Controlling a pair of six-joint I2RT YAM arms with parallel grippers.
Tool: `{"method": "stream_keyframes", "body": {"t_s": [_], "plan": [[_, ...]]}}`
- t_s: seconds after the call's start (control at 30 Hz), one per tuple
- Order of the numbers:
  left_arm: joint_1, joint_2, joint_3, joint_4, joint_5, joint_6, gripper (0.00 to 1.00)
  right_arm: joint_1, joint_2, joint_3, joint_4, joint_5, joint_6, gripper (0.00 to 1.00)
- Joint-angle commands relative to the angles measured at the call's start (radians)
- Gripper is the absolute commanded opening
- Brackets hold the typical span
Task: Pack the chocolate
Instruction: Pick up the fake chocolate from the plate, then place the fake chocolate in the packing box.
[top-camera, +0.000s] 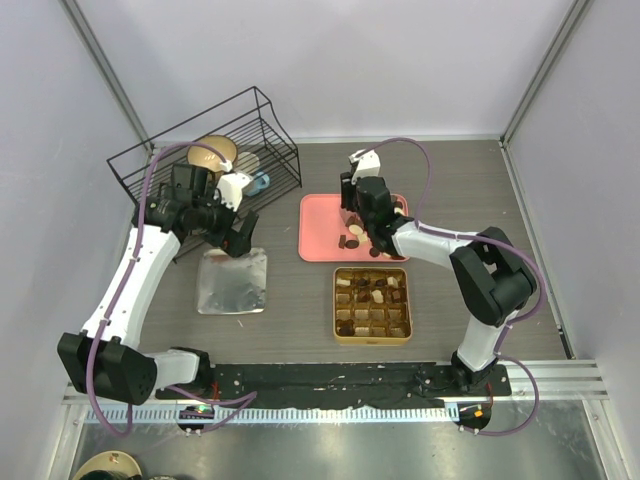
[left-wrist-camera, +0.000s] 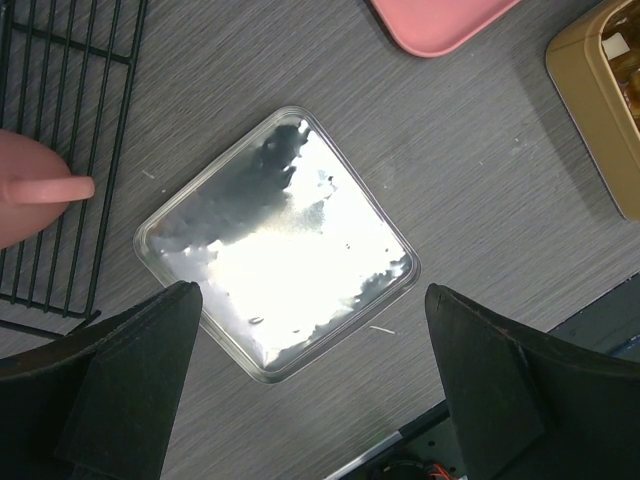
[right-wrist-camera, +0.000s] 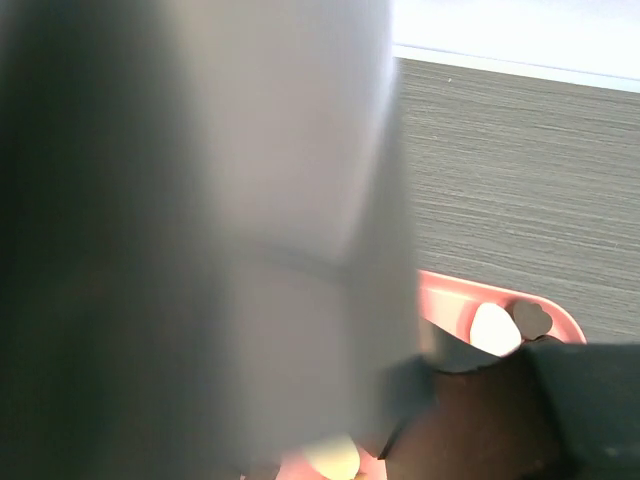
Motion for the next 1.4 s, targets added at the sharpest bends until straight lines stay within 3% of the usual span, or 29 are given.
{"method": "stream_keyframes", "body": {"t_s": [0.0,0.23,0.43,0.63,0.8,1.2,1.37], "plan": [[0.005,-0.027,0.037,-0.006,0.012,0.008,1.0,-0.003,-0.016,-0.006,0.033,-0.004,0.025,0.44],[0.006,-0.03,0.037,-0.008,0.024,0.005,1.0,-0.002,-0.065,-0.008,0.003,-0.023,0.031,0.27],[0.005,-0.043,0.026,-0.011,0.021,0.005,1.0,0.003,-0.15,-0.018,-0.008,-0.037,0.011,0.23],[0.005,-0.052,0.019,-0.008,0.019,0.008,0.99,0.018,-0.234,-0.04,-0.013,-0.056,0.008,0.08],[0.005,-0.059,0.02,-0.018,0.01,0.012,1.0,0.073,-0.338,-0.058,-0.072,-0.038,0.011,0.06],[0.006,-0.059,0.003,-0.005,0.001,-0.001,1.0,0.4,-0.765,-0.285,-0.309,0.144,0.104,0.06],[0.006,-0.059,0.006,-0.005,-0.001,-0.012,1.0,0.494,-0.811,-0.324,-0.384,0.174,0.154,0.06]]}}
